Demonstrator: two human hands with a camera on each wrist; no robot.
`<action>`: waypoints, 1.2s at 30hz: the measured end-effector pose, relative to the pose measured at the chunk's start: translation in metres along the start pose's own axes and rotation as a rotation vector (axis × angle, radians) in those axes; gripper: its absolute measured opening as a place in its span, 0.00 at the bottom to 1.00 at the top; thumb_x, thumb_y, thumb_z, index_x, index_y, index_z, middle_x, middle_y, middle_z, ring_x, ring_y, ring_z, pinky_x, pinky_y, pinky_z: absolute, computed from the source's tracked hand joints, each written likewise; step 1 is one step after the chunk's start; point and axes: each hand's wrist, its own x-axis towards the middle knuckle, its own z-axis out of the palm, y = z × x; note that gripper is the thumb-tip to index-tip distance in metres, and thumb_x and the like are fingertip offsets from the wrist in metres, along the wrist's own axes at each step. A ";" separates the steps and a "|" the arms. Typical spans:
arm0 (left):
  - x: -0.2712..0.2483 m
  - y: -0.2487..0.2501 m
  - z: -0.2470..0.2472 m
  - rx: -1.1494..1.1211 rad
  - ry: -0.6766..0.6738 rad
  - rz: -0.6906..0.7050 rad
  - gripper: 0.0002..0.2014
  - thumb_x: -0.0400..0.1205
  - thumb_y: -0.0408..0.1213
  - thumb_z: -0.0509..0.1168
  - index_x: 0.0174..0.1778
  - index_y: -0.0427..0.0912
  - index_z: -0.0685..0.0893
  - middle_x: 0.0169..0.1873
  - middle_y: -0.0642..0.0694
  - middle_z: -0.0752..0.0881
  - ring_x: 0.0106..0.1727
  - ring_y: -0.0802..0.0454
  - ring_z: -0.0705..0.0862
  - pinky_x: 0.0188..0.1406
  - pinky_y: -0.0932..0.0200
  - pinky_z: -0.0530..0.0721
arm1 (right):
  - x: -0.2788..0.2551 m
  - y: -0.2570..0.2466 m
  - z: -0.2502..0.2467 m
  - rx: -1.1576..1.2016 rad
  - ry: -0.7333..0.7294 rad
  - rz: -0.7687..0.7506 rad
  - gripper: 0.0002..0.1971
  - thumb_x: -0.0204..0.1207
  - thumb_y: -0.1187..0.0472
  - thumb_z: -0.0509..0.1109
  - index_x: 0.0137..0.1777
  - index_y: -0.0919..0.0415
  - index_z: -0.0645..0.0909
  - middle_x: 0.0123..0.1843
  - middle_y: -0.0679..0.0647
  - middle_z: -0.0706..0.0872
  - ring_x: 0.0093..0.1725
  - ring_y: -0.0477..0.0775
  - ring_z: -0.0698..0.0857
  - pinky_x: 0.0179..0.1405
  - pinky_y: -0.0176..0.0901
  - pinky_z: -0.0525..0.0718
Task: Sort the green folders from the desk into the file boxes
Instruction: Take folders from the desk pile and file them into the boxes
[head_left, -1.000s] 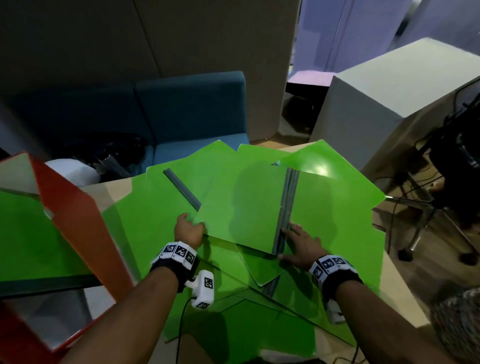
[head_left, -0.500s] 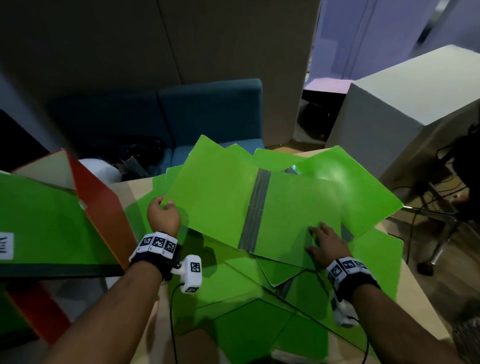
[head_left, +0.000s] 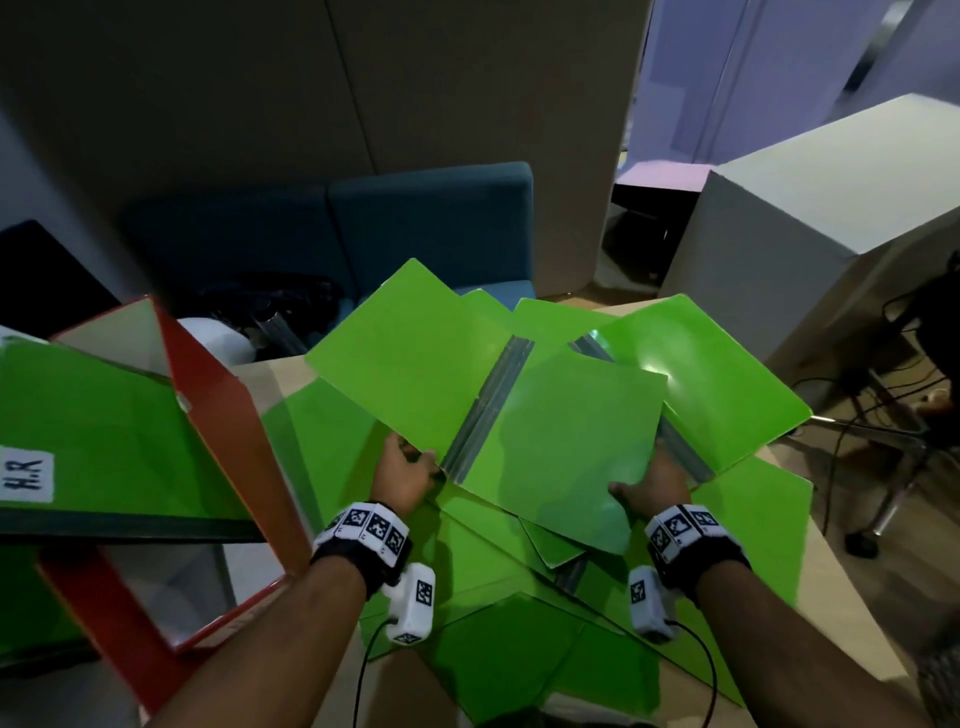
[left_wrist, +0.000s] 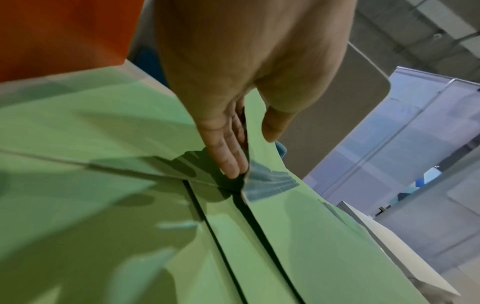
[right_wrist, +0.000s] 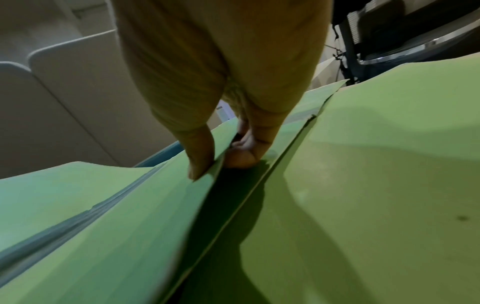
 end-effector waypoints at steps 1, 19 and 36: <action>0.000 -0.003 0.005 -0.009 -0.020 -0.026 0.10 0.81 0.31 0.67 0.46 0.44 0.70 0.50 0.38 0.82 0.55 0.35 0.86 0.56 0.35 0.86 | -0.004 0.000 0.002 -0.002 -0.044 -0.022 0.38 0.64 0.62 0.83 0.71 0.64 0.68 0.66 0.62 0.82 0.65 0.63 0.82 0.62 0.52 0.79; -0.008 0.032 -0.008 -0.609 -0.156 -0.280 0.37 0.62 0.44 0.83 0.63 0.31 0.78 0.63 0.37 0.83 0.61 0.45 0.83 0.64 0.54 0.82 | -0.027 -0.064 -0.003 0.569 -0.035 -0.268 0.38 0.80 0.71 0.65 0.81 0.38 0.55 0.63 0.55 0.75 0.49 0.57 0.85 0.28 0.48 0.86; -0.024 0.044 -0.042 -0.709 -0.013 0.030 0.31 0.83 0.63 0.54 0.80 0.52 0.66 0.79 0.45 0.69 0.76 0.40 0.70 0.58 0.42 0.83 | -0.099 -0.162 -0.029 0.639 0.124 -0.961 0.27 0.76 0.78 0.65 0.68 0.50 0.74 0.56 0.44 0.82 0.51 0.33 0.82 0.43 0.29 0.85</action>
